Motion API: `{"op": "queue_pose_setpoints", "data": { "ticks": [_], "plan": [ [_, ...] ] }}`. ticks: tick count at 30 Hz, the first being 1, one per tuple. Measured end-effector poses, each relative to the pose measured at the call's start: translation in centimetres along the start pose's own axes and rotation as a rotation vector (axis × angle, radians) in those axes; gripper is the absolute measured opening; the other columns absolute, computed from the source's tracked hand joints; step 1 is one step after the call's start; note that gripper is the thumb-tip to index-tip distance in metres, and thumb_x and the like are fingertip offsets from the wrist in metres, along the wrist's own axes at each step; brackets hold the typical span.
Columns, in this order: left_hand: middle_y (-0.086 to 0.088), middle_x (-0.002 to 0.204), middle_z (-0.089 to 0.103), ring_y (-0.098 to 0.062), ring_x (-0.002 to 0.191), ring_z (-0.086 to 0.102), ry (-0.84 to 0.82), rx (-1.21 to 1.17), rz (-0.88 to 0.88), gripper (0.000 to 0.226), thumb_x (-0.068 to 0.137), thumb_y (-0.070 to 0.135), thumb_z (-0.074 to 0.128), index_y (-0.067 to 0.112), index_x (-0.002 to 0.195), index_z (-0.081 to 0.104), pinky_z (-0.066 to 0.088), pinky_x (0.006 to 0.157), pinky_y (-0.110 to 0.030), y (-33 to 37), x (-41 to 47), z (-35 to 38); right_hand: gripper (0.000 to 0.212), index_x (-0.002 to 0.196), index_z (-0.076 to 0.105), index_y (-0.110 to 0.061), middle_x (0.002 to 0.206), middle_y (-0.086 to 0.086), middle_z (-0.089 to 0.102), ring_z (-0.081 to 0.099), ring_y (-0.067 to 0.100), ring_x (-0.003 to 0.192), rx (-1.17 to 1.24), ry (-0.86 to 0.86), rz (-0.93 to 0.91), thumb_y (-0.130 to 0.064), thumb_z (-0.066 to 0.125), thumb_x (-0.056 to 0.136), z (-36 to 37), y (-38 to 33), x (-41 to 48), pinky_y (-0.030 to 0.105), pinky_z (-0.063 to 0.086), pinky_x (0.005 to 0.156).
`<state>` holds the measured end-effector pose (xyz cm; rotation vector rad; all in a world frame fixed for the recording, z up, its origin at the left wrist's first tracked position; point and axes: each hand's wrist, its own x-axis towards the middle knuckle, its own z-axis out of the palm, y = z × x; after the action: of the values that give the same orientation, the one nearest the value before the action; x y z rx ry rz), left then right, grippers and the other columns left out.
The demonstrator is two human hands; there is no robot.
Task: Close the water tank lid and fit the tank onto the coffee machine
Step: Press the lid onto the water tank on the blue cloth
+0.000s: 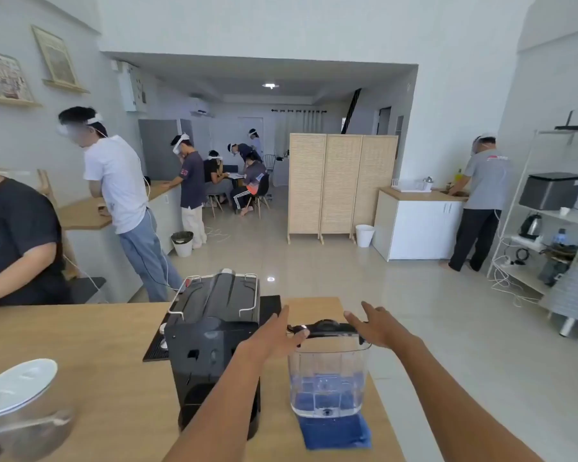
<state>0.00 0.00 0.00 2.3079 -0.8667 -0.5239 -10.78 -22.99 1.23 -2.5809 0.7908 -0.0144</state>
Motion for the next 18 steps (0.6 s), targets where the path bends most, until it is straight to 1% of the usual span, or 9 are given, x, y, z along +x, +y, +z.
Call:
{"op": "queue_pose_setpoints", "data": {
  "ticks": [1, 3, 5, 8, 10, 11, 13, 15, 18],
  "plan": [
    [-0.011, 0.17, 0.013, -0.026, 0.156, 0.016, -0.004, -0.022, -0.011, 0.095, 0.099, 0.054, 0.052, 0.015, 0.163, -0.006, 0.022, 0.123, -0.037, 0.0, -0.1, 0.5, 0.088, 0.159, 0.022, -0.016, 0.156, 0.021, 0.035, 0.036, 0.036, 0.143, 0.005, -0.009, 0.008, -0.072, 0.033, 0.092, 0.3, 0.3, 0.1, 0.051, 0.033, 0.114],
    [-0.012, 0.167, 0.025, -0.025, 0.145, 0.037, -0.011, -0.059, -0.054, 0.093, 0.099, 0.052, 0.052, 0.012, 0.162, -0.003, 0.032, 0.107, -0.025, -0.4, 0.1, 1.3, 0.089, 0.158, 0.023, -0.014, 0.154, 0.022, 0.038, 0.041, 0.037, 0.139, 0.01, -0.026, 0.019, -0.072, 0.034, 0.092, 1.1, 1.2, 0.4, 0.048, 0.037, 0.112],
    [-0.01, 0.164, 0.032, -0.023, 0.139, 0.043, 0.004, -0.117, -0.078, 0.093, 0.099, 0.053, 0.052, 0.01, 0.162, -0.001, 0.033, 0.098, -0.022, -0.8, 0.5, 2.0, 0.091, 0.158, 0.022, -0.012, 0.153, 0.021, 0.04, 0.043, 0.036, 0.138, 0.044, -0.045, 0.016, -0.072, 0.037, 0.092, 1.9, 2.0, 0.7, 0.045, 0.037, 0.109],
    [-0.008, 0.166, 0.03, -0.025, 0.149, 0.035, -0.028, -0.208, -0.142, 0.109, 0.093, 0.052, 0.064, 0.01, 0.162, -0.009, 0.031, 0.114, -0.029, -1.2, 1.2, 2.6, 0.101, 0.158, 0.02, -0.009, 0.152, 0.018, 0.043, 0.046, 0.034, 0.137, 0.108, -0.043, -0.004, -0.075, 0.045, 0.087, 2.7, 2.8, 1.2, 0.041, 0.04, 0.105],
    [-0.005, 0.16, 0.041, -0.022, 0.143, 0.043, -0.029, -0.25, -0.143, 0.107, 0.085, 0.044, 0.078, 0.011, 0.161, 0.01, 0.034, 0.118, -0.033, -1.9, 1.8, 3.4, 0.103, 0.154, 0.027, -0.007, 0.147, 0.017, 0.05, 0.051, 0.032, 0.131, 0.149, -0.041, -0.013, -0.075, 0.052, 0.083, 3.2, 3.2, 1.6, 0.036, 0.043, 0.095],
    [-0.003, 0.154, 0.048, -0.019, 0.137, 0.048, -0.017, -0.267, -0.139, 0.1, 0.081, 0.04, 0.083, 0.015, 0.157, 0.023, 0.037, 0.117, -0.034, -2.3, 2.0, 3.8, 0.098, 0.149, 0.035, -0.008, 0.141, 0.015, 0.055, 0.055, 0.031, 0.124, 0.184, -0.042, -0.016, -0.075, 0.055, 0.081, 3.4, 3.4, 1.7, 0.032, 0.043, 0.088],
    [0.003, 0.145, 0.055, -0.015, 0.13, 0.052, -0.001, -0.29, -0.132, 0.093, 0.075, 0.037, 0.088, 0.019, 0.149, 0.034, 0.041, 0.11, -0.031, -2.9, 2.2, 4.6, 0.076, 0.131, 0.047, -0.019, 0.125, 0.009, 0.062, 0.057, 0.022, 0.102, 0.263, -0.045, -0.033, -0.073, 0.06, 0.079, 3.7, 3.8, 1.8, 0.026, 0.04, 0.076],
    [0.007, 0.139, 0.057, -0.013, 0.125, 0.053, 0.017, -0.321, -0.139, 0.092, 0.074, 0.038, 0.09, 0.02, 0.146, 0.037, 0.041, 0.104, -0.027, -3.4, 2.4, 5.2, 0.061, 0.116, 0.047, -0.027, 0.11, -0.001, 0.062, 0.055, 0.01, 0.087, 0.322, -0.038, -0.048, -0.072, 0.064, 0.078, 3.9, 4.1, 1.8, 0.018, 0.037, 0.065],
    [0.005, 0.142, 0.058, -0.019, 0.134, 0.053, 0.067, -0.411, -0.14, 0.092, 0.075, 0.032, 0.089, 0.02, 0.15, 0.037, 0.041, 0.114, -0.037, -4.1, 2.8, 5.9, 0.059, 0.115, 0.049, -0.03, 0.099, -0.011, 0.062, 0.053, -0.005, 0.083, 0.41, -0.017, -0.056, -0.072, 0.066, 0.076, 4.4, 4.4, 1.8, 0.013, 0.036, 0.062]
  ]
}}
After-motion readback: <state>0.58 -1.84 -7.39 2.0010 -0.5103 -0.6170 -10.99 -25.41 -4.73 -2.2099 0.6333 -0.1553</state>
